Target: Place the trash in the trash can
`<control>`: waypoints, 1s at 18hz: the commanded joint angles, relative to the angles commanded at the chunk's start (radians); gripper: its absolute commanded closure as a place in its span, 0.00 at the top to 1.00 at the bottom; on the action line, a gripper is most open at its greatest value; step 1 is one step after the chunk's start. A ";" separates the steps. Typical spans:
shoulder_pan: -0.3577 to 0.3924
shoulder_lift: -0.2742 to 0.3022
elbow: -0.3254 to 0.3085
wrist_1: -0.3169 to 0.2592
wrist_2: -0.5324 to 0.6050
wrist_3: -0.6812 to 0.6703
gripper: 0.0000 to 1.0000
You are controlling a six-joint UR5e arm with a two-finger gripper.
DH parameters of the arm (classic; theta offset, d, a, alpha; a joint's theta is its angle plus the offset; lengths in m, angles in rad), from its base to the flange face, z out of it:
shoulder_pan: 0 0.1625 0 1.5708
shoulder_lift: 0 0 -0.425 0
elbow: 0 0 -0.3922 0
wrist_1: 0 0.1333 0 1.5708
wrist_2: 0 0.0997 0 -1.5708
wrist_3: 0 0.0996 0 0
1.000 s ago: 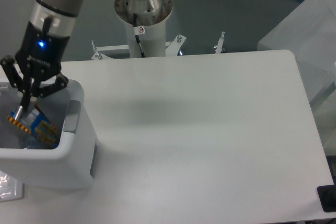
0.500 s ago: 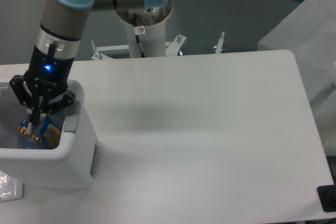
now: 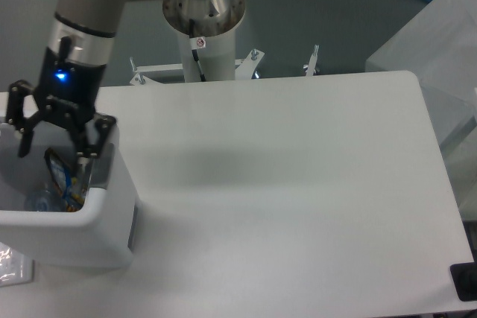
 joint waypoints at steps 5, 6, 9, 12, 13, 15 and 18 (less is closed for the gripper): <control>0.144 -0.012 -0.004 0.002 0.020 0.086 1.00; 0.157 -0.012 -0.003 0.000 0.050 0.127 1.00; 0.197 -0.014 -0.006 -0.005 0.145 0.310 1.00; 0.210 -0.006 -0.032 -0.005 0.170 0.431 1.00; 0.215 0.000 -0.041 -0.006 0.172 0.471 1.00; 0.215 0.015 -0.044 -0.018 0.178 0.551 1.00; 0.212 0.028 -0.043 -0.093 0.273 0.656 1.00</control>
